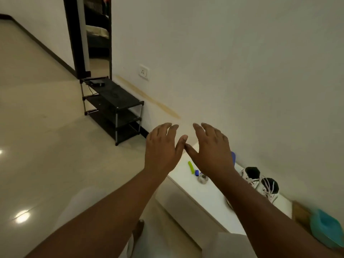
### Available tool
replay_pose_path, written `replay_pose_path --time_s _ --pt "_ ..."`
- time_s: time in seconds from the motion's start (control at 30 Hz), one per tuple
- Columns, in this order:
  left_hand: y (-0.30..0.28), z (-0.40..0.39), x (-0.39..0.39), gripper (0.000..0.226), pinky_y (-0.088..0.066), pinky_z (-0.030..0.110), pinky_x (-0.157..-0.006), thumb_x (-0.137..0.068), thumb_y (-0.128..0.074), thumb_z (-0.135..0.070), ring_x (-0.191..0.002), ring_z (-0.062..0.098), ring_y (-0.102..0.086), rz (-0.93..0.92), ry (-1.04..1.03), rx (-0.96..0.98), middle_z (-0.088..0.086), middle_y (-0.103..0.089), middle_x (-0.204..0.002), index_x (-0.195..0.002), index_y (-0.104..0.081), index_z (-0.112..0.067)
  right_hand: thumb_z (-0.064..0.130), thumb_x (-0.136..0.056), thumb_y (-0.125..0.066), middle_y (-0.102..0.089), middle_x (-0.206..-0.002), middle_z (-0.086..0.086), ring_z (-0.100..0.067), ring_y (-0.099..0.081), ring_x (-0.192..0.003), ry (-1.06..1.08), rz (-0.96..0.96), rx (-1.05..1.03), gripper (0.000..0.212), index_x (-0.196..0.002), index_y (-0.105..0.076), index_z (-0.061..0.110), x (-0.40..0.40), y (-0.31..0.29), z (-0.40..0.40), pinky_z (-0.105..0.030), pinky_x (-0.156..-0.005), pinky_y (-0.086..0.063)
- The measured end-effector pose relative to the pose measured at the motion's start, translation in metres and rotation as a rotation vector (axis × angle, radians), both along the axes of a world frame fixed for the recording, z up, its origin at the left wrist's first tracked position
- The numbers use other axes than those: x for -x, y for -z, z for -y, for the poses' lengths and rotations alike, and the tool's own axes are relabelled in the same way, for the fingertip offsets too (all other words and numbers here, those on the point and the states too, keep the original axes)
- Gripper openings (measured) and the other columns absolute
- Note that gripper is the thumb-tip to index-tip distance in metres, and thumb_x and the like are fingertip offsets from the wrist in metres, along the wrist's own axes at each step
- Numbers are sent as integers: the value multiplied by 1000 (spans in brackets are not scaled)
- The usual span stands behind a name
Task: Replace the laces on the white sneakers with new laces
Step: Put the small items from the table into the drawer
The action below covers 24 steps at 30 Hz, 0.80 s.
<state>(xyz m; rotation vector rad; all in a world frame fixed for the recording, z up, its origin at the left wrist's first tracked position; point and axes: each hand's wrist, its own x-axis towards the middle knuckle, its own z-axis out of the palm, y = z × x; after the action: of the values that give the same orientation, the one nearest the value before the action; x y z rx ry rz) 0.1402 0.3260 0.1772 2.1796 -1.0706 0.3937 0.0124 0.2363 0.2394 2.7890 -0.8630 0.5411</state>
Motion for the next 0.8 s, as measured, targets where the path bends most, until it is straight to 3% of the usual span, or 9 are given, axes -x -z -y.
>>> replay_pose_path --time_s 0.17,0.27,0.4,0.53,0.7,0.8 --pt "80 7 -8 36 -51 34 -90 -104 -40 -40 -113 16 -57 -152 -28 -41 -3 -58 -130 -135 -51 -24 65 -97 -46 -45 -156 -4 -27 -45 -140 -10 -127 -142 67 -152 -38 27 -20 63 1 -45 -113 -37" --pt "128 13 -11 40 -52 32 -87 -99 -52 -24 -112 18 -57 -329 -52 -124 -1 -56 -133 -139 -49 -23 63 -97 -48 -49 -152 0 -24 -50 -134 -11 -234 -235 62 -148 -43 28 -34 102 3 -40 -109 -42" --pt "189 25 -16 57 -49 38 -97 -95 -51 -13 -124 25 -52 -670 -63 -211 5 -45 -146 -150 -37 -18 58 -99 -47 -53 -146 2 -21 -54 -127 8 -335 -322 54 -144 -49 28 -45 144 10 -36 -100 -48" --pt "235 36 -22 70 -35 36 -112 -94 -50 -6 -138 30 -42 -962 -23 -291 13 -32 -157 -157 -21 -11 48 -102 -47 -55 -140 2 -18 -56 -119 18 -412 -438 47 -144 -49 27 -50 182 15 -30 -88 -49" --pt "266 51 -25 76 -25 31 -117 -90 -47 4 -145 26 -31 -1104 80 -221 10 -25 -162 -158 -19 -13 44 -101 -47 -58 -132 2 -19 -59 -112 52 -482 -529 44 -141 -50 26 -44 227 17 -33 -87 -52" --pt "276 60 -23 73 -30 29 -114 -88 -45 5 -142 22 -38 -1115 116 -159 7 -36 -158 -156 -27 -15 44 -101 -48 -58 -132 2 -19 -56 -115 60 -492 -545 43 -140 -51 26 -37 243 19 -33 -87 -51"
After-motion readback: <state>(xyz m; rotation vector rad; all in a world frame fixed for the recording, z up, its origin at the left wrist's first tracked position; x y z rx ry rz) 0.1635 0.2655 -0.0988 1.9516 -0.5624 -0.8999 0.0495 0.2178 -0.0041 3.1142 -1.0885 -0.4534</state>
